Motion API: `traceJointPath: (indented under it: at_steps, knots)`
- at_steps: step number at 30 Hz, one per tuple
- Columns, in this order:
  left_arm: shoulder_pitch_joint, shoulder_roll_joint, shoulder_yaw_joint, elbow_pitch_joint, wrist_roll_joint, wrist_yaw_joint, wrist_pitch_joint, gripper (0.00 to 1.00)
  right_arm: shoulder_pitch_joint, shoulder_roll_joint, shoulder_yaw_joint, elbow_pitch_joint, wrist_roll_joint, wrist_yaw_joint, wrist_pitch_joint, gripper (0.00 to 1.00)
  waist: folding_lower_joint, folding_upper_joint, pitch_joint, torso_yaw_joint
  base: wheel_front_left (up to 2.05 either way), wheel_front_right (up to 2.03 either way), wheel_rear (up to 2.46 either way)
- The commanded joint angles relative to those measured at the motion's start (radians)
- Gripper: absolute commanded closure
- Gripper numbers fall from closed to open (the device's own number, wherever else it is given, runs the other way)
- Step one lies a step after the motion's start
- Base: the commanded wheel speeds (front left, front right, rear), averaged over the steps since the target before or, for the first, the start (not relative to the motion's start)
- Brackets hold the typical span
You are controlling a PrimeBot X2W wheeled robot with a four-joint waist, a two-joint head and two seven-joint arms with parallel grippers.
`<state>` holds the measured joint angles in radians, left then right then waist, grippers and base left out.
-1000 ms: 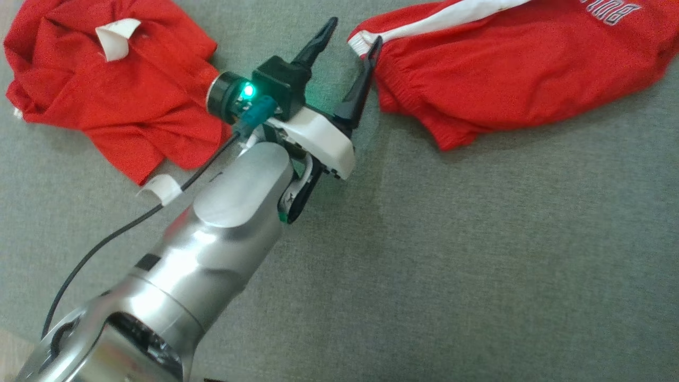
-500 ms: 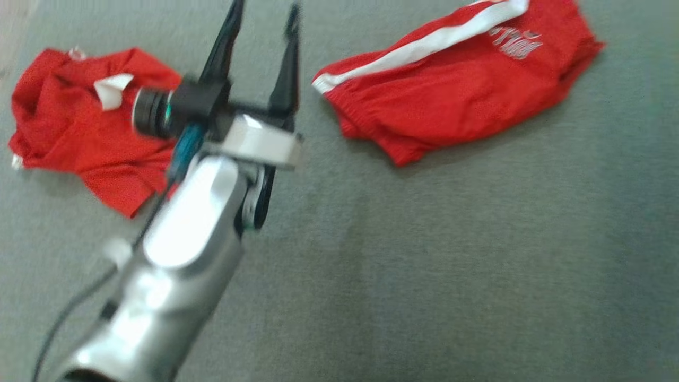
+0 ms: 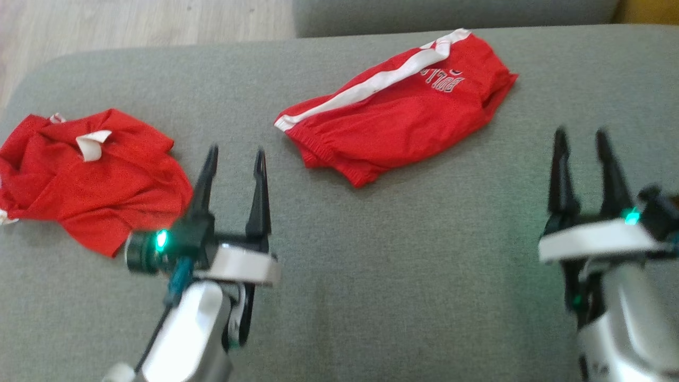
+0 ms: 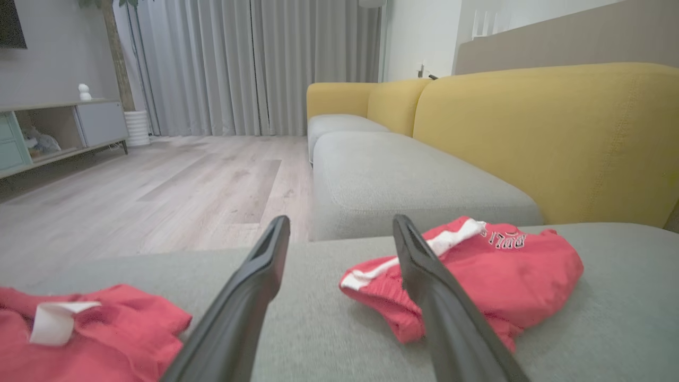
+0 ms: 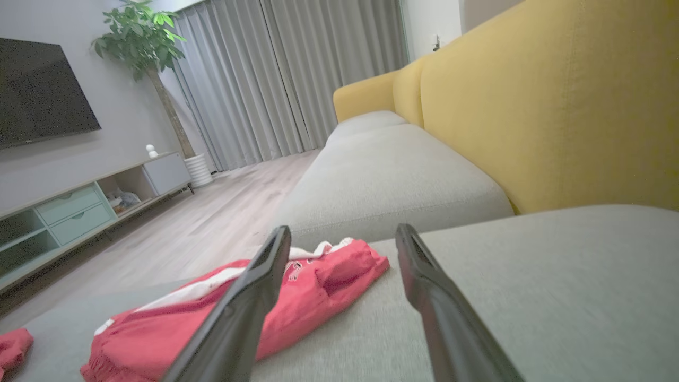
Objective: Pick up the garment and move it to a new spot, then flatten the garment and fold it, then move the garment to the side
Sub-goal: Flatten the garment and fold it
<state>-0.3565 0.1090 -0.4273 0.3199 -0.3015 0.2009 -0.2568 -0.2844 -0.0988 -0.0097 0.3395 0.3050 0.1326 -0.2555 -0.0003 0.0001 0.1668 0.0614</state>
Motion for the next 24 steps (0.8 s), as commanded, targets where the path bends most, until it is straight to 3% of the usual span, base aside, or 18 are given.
traceJointPath:
  at_steps: [1, 7, 12, 18, 24]
  knots:
    - [0.002, 0.001, 0.047, -0.034, 0.011, -0.01, -0.005, 0.0, 0.018, 0.015, 0.024, -0.045, -0.014, -0.002, -0.006, 0.0, 0.0003, -0.0001, -0.015, -0.011, 0.0, 0.0, 0.0]
    - [0.055, -0.025, 0.073, -0.032, 0.037, -0.037, -0.005, 0.0, 0.092, 0.034, 0.028, -0.056, -0.043, -0.002, -0.006, 0.0, 0.0003, -0.0001, -0.017, -0.005, 0.0, 0.0, 0.0]
    - [0.038, -0.042, 0.077, -0.026, 0.062, -0.067, -0.005, 0.0, 0.063, 0.024, 0.007, -0.052, -0.063, -0.002, 0.001, 0.0, 0.0003, -0.0001, 0.024, 0.018, 0.0, 0.0, 0.0]
    - [-0.013, -0.054, 0.065, -0.02, 0.074, -0.089, -0.005, 0.0, -0.085, -0.028, -0.039, -0.009, -0.08, -0.002, 0.1, 0.0, 0.0003, -0.0001, 0.132, 0.063, 0.0, 0.0, 0.0]
    - [-0.061, -0.058, 0.035, -0.02, 0.071, -0.097, -0.005, 0.0, -0.304, -0.093, -0.08, 0.138, -0.093, -0.002, 0.229, 0.0, 0.0003, -0.0001, 0.223, 0.121, 0.0, 0.0, 0.0]
